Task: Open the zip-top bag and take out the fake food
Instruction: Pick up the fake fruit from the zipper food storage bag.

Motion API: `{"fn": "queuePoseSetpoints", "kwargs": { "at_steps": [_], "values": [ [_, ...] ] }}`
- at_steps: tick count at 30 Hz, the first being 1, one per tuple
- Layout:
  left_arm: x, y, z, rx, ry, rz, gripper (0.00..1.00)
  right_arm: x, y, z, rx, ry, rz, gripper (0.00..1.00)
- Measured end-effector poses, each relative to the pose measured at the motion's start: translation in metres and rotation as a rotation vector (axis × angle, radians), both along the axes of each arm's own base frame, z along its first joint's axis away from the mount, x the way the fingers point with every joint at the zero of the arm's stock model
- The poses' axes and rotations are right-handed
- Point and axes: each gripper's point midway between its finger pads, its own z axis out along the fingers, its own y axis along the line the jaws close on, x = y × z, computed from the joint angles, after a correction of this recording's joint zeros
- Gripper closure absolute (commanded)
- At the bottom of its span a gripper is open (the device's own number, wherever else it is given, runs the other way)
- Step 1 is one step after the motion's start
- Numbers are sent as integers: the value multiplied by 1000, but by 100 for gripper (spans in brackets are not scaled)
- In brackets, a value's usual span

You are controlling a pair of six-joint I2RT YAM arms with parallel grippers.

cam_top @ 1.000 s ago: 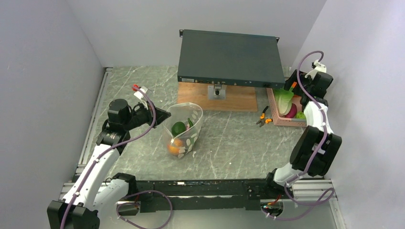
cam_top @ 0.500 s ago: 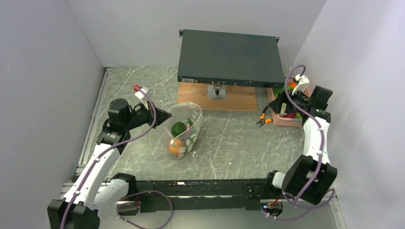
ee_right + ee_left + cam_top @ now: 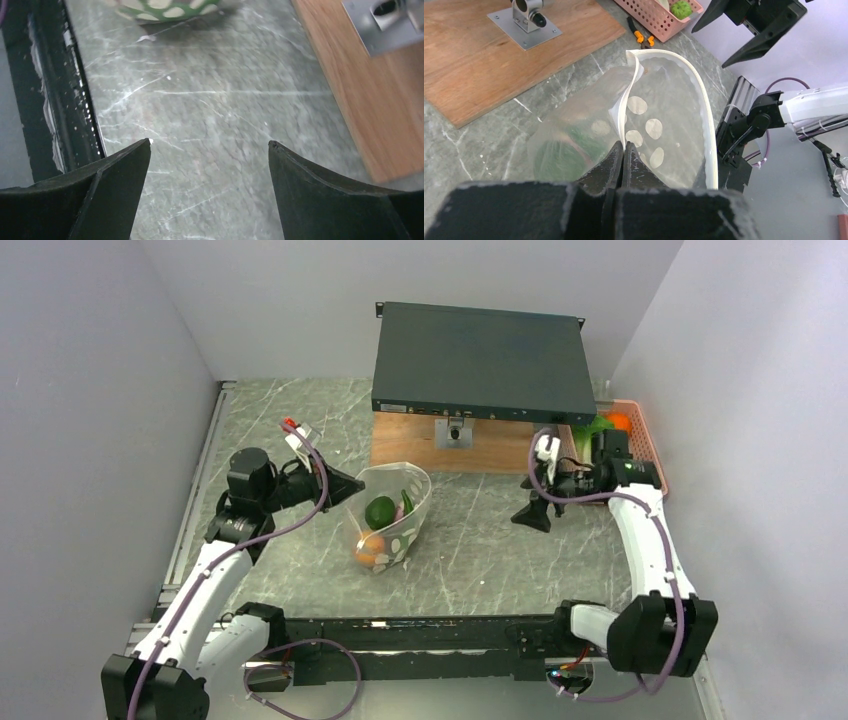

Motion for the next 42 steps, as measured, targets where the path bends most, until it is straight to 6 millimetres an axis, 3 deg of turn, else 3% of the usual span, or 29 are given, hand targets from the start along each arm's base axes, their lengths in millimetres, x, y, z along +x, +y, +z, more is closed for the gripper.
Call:
{"fn": "queuePoseSetpoints", "kwargs": {
  "at_steps": [6, 16, 23, 32, 42],
  "values": [
    [-4, -3, 2, -23, 12, -24, 100, -22, 44, 17, -22, -116, 233, 13],
    [-8, -13, 0, -45, 37, -54, 100, -31, 107, 64, 24, -256, 451, 20],
    [-10, -23, -3, -52, 59, -82, 100, -41, 155, 83, 80, -285, 568, 27],
    [-12, -32, -4, -58, 63, -98, 100, -42, 204, 85, 97, -298, 646, 43],
    [-11, -37, 0, -71, 56, -94, 100, -36, 240, 57, 25, -287, 623, 63]
  ]
}}
